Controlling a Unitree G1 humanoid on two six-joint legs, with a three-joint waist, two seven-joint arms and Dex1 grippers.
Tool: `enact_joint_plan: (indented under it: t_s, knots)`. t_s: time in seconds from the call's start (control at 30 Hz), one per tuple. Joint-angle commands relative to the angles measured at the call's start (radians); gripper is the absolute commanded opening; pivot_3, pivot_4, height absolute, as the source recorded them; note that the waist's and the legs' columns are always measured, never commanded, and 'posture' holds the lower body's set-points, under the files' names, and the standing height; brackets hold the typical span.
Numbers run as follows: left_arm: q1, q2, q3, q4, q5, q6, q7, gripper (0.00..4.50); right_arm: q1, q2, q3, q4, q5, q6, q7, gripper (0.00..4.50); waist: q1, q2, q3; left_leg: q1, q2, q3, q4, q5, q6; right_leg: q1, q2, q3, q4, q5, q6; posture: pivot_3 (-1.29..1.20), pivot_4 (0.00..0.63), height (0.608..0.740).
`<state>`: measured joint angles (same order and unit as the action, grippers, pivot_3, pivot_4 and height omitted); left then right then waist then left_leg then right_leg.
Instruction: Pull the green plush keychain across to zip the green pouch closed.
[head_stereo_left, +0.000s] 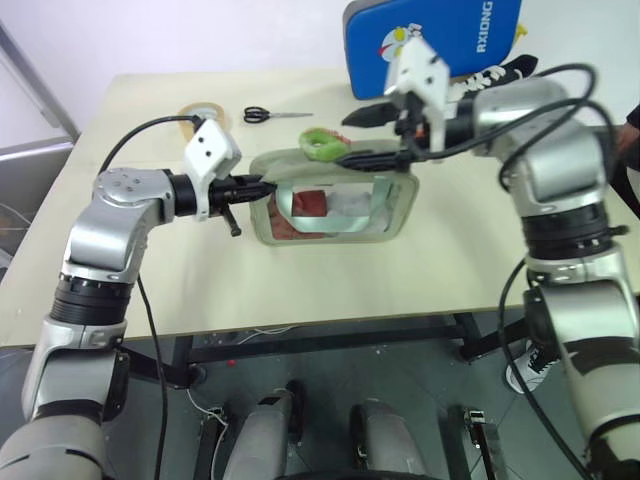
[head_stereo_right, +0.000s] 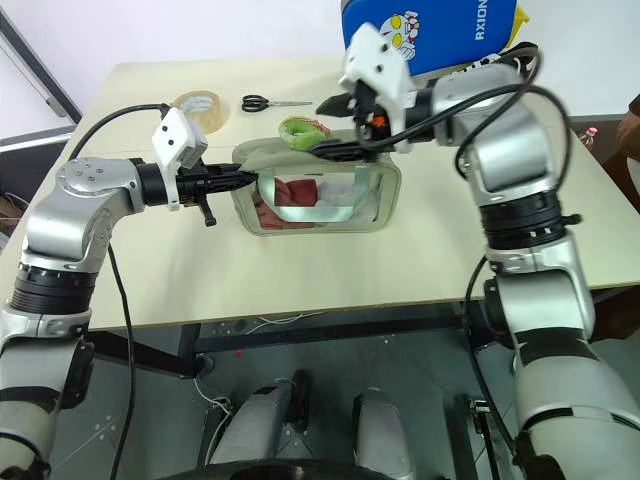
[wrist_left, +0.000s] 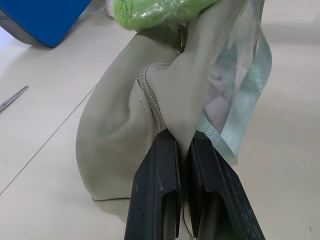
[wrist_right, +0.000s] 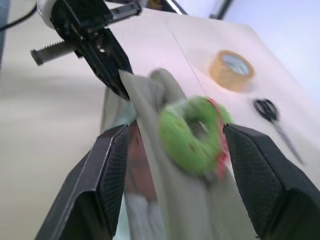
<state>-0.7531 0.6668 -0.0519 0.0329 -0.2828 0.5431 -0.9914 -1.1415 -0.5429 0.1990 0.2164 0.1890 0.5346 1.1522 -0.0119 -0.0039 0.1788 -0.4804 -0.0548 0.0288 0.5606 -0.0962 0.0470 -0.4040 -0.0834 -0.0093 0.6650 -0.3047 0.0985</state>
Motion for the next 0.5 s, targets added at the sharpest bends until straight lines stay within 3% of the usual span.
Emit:
enact_joint_plan:
  t_s: [0.03, 0.13, 0.17, 0.23, 0.37, 0.5]
  knots:
    - [-0.016, 0.009, 0.004, -0.026, -0.002, 0.005, 0.001, 0.0, -0.025, 0.013, 0.008, 0.04, -0.029, -0.07, -0.012, 3.09, 0.0, 0.0, 0.0, 0.0, 0.0, 0.0, 0.0, 0.0, 0.0, 0.0, 0.0, 0.0, 0.0, 0.0, 0.0, 0.0, 0.15, 0.74]
    - [-0.016, 0.012, 0.004, -0.031, -0.002, 0.008, 0.003, 0.0, -0.034, 0.026, 0.017, 0.089, -0.047, -0.097, -0.022, 3.09, -0.001, 0.0, 0.0, 0.0, 0.0, 0.0, 0.0, 0.0, 0.0, 0.001, 0.0, 0.0, 0.0, 0.0, 0.0, 0.0, 0.15, 0.74]
    - [-0.014, 0.013, 0.006, -0.033, -0.004, 0.01, 0.003, 0.0, -0.038, 0.027, 0.013, 0.1, -0.046, -0.1, -0.02, 2.85, -0.001, 0.0, 0.0, 0.0, 0.0, 0.0, 0.0, 0.0, 0.0, 0.001, 0.0, 0.0, 0.0, 0.0, 0.0, 0.0, 0.15, 0.74]
    - [-0.008, 0.016, 0.008, -0.039, -0.004, 0.013, 0.005, 0.0, -0.043, 0.024, 0.01, 0.116, -0.049, -0.107, -0.012, 2.2, -0.002, 0.0, 0.0, 0.0, 0.0, 0.0, 0.0, 0.0, 0.0, 0.0, 0.001, 0.0, 0.0, 0.0, 0.0, 0.0, 0.15, 0.74]
    - [-0.004, 0.016, 0.009, -0.044, -0.004, 0.016, 0.01, 0.0, -0.046, 0.017, 0.004, 0.132, -0.052, -0.116, -0.01, 0.22, -0.002, 0.0, 0.0, 0.0, 0.0, 0.0, 0.0, 0.0, 0.0, 0.0, 0.001, 0.0, 0.001, 0.0, 0.0, 0.0, 0.15, 0.74]
    - [-0.019, 0.004, 0.003, -0.028, -0.001, 0.01, 0.014, 0.0, -0.068, 0.016, -0.055, 0.135, -0.031, -0.08, -0.073, 0.05, -0.002, 0.0, 0.0, 0.0, 0.0, 0.0, 0.0, 0.0, 0.0, 0.0, 0.001, 0.0, 0.0, 0.0, 0.0, 0.0, 0.15, 0.74]
